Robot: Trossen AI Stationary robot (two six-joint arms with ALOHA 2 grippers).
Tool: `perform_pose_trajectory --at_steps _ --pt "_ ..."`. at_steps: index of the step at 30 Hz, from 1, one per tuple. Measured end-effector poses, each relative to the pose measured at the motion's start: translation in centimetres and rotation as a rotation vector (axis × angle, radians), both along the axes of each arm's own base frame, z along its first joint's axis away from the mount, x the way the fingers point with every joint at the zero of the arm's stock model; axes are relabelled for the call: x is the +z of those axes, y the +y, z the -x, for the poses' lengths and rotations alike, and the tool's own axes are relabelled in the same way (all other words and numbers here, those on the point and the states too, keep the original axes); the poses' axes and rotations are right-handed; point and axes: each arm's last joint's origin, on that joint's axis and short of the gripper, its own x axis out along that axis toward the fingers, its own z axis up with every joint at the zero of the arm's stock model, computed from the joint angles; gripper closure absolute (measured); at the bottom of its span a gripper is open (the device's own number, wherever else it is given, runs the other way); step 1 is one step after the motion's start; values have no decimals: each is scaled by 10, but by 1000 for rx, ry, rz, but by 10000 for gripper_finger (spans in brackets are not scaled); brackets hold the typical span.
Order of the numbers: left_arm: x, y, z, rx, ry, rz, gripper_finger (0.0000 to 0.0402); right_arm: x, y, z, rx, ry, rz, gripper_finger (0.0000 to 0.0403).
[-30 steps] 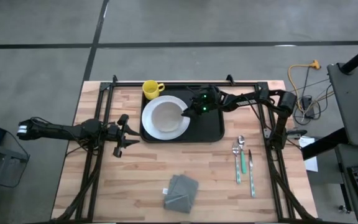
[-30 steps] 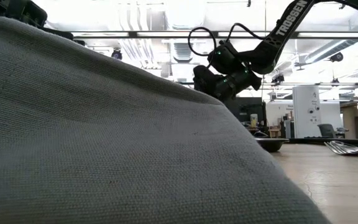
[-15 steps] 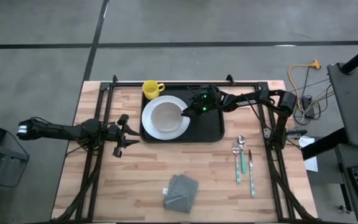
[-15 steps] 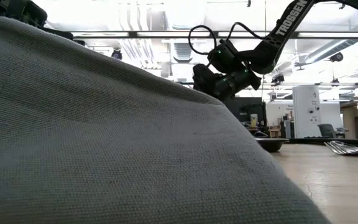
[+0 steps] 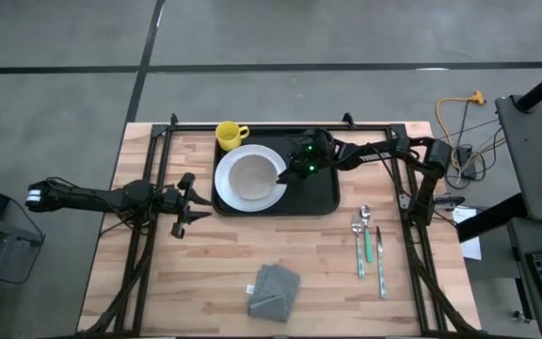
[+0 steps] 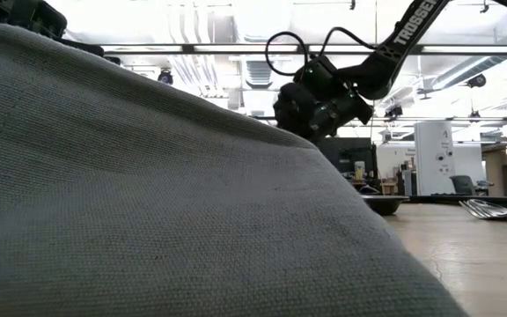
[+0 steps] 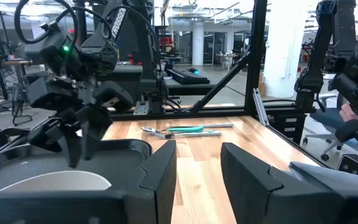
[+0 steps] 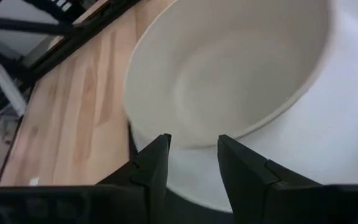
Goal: Set up tray
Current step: Put the gray bowl on the white plate
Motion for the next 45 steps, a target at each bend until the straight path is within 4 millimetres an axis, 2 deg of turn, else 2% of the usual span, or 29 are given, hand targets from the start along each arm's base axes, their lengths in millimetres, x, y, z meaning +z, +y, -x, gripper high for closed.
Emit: perform_pose_trajectory --at_steps 9,45 --pt "0 0 0 -1 0 0 294 -2 14 -4 62 15 -8 281" --pt "0 0 0 0 0 0 294 1 11 -7 28 -28 66 280"
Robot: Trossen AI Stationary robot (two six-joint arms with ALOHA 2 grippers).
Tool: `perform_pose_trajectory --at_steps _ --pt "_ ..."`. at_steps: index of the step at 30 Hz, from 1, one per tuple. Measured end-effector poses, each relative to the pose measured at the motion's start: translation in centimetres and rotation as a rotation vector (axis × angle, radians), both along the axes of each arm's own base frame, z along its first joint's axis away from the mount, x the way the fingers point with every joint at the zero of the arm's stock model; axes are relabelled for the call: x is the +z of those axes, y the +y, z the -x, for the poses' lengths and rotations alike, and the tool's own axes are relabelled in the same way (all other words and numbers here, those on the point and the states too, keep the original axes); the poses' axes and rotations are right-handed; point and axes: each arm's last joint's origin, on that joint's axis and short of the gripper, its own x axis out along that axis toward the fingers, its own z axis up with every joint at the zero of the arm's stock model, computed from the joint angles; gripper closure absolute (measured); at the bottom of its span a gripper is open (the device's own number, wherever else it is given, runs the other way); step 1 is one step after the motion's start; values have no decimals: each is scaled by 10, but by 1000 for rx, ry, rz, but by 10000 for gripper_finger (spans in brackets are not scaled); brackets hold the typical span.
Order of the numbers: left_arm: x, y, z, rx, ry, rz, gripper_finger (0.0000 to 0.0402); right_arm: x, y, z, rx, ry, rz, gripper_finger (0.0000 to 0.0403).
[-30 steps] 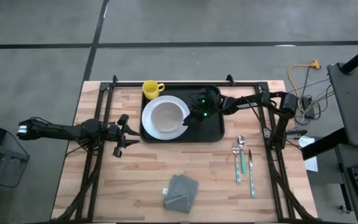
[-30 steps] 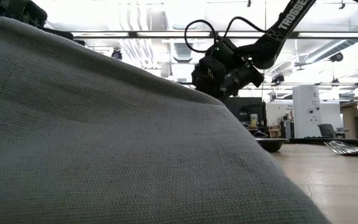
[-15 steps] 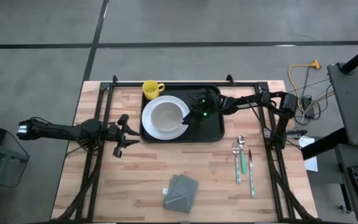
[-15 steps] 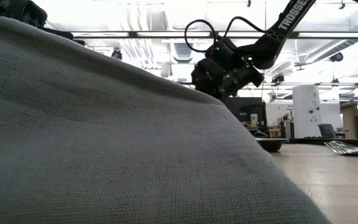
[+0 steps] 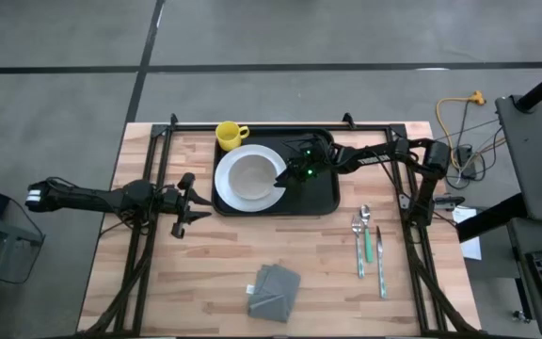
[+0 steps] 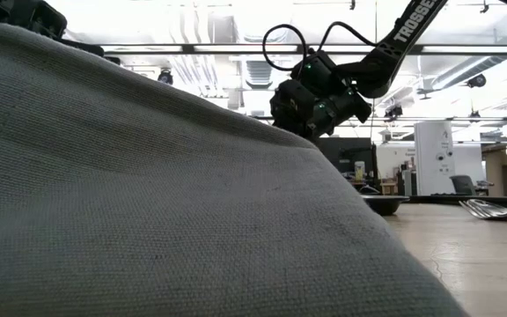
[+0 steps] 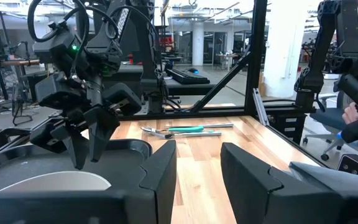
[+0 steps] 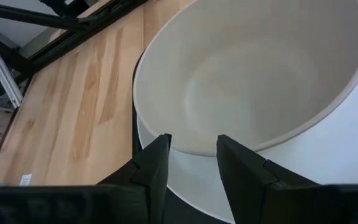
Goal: Set up tray
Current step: Put the gray bowl on the white plate
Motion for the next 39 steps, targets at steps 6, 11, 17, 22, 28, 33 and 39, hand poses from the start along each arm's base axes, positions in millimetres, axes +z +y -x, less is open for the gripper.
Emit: perform_pose_trajectory --at_steps 6,11,17,22,28,33,39 --pt "0 0 0 0 0 0 294 0 0 0 -3 4 -13 281" --pt "0 0 0 0 0 0 294 -2 2 2 37 19 -62 275" --pt "0 0 0 0 0 0 294 -9 3 1 55 43 -73 274" --pt "0 0 0 0 0 0 294 -26 -1 -6 47 59 -83 280" --pt "0 0 0 0 0 0 294 -33 -4 -21 67 57 -91 280" --pt "0 0 0 0 0 0 294 -41 -1 -34 86 65 -92 275" --pt "0 0 0 0 -1 0 294 -41 -1 -37 92 137 -117 275"
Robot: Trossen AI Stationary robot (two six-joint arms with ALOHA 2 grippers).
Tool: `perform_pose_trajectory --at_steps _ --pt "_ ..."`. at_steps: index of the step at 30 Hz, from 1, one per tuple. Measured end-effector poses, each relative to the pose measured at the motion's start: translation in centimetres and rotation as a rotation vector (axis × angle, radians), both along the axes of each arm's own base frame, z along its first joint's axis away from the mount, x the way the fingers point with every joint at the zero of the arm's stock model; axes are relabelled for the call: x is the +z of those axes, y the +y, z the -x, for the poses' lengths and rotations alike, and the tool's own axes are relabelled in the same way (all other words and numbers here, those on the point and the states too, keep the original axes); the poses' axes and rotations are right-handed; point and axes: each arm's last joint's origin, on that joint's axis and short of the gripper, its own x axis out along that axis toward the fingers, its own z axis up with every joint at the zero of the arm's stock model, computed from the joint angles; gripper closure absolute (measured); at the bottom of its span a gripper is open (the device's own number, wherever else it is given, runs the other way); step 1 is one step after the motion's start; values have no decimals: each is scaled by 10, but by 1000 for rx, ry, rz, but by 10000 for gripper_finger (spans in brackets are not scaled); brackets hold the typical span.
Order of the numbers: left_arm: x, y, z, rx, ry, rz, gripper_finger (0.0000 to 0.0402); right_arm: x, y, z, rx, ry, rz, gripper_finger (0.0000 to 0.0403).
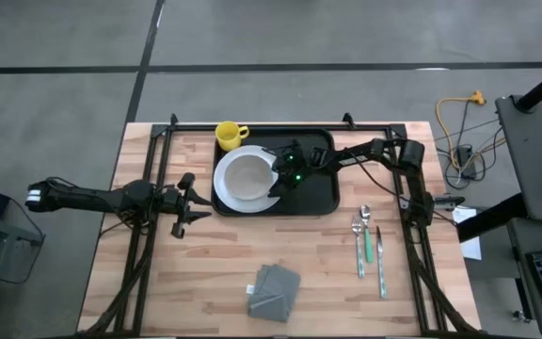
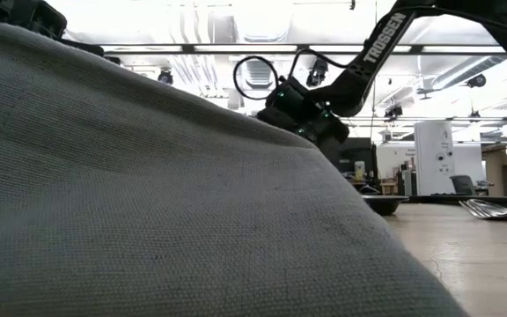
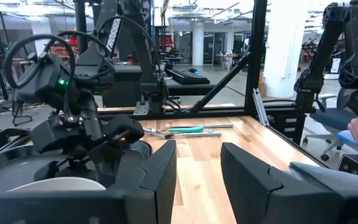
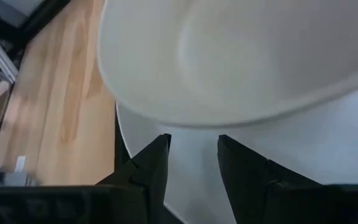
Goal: Set up tray
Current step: Put the gray bowl on the white plate, then put the gray napkin on the right side of the white plate
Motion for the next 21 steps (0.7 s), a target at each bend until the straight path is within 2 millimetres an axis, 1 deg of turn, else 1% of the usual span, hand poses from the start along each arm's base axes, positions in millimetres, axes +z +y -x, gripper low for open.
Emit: perform_pose_trajectory --at_steps 7,12,14,21 --pt "0 0 0 0 0 0 294 25 5 12 7 -39 24 282" --pt "0 0 0 0 0 0 294 43 7 18 14 -84 54 279" --pt "0 0 0 0 0 0 294 45 7 19 15 -90 58 277" --pt "0 0 0 0 0 0 294 41 9 21 27 -54 52 273"
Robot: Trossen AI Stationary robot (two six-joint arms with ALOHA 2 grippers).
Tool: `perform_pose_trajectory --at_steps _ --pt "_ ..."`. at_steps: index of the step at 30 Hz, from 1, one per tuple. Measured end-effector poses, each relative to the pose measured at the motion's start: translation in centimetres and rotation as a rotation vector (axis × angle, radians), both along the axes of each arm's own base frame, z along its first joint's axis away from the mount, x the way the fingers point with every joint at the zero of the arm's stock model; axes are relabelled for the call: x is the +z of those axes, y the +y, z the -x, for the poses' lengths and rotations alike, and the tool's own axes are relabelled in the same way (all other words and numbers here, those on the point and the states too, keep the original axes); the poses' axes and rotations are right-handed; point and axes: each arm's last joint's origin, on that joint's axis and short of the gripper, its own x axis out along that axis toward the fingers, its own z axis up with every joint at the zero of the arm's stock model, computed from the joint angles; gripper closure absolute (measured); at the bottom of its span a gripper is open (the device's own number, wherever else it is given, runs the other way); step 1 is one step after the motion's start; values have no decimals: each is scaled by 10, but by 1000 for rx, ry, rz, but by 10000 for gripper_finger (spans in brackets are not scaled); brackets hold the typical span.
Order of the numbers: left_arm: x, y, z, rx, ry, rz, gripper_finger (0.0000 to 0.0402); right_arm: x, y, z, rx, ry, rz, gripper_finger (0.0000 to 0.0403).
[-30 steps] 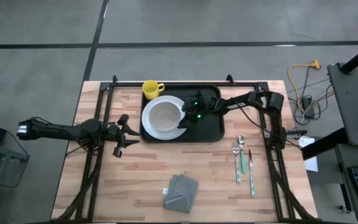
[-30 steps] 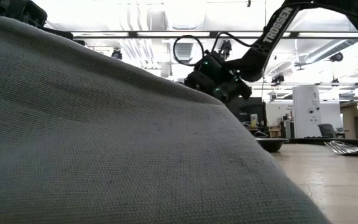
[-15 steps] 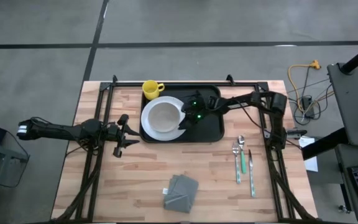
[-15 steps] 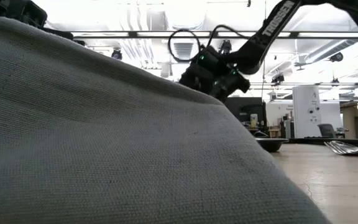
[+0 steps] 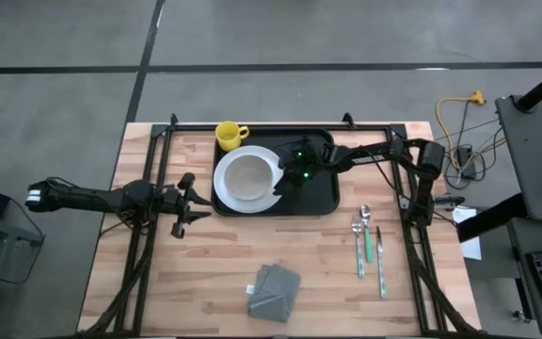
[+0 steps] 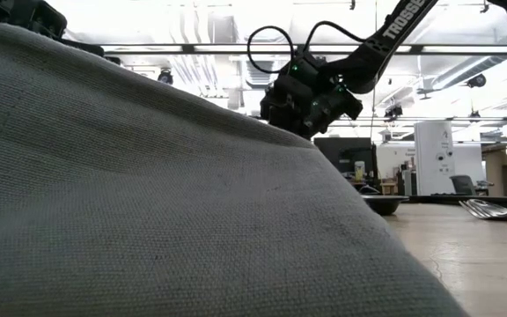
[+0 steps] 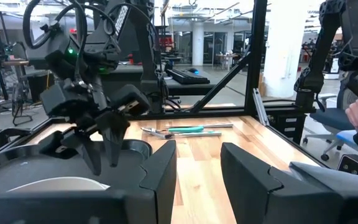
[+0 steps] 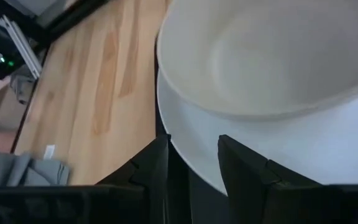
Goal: Set up tray
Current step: Put the gray napkin on the right side of the white plate
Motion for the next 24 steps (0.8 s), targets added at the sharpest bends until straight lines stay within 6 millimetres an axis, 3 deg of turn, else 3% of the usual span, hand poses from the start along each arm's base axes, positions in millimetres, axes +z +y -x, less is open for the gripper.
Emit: perform_pose_trajectory --at_steps 11,24 --pt "0 0 0 0 0 0 294 22 12 11 63 22 40 281" --pt "0 0 0 0 0 0 294 63 61 18 196 -62 73 276"
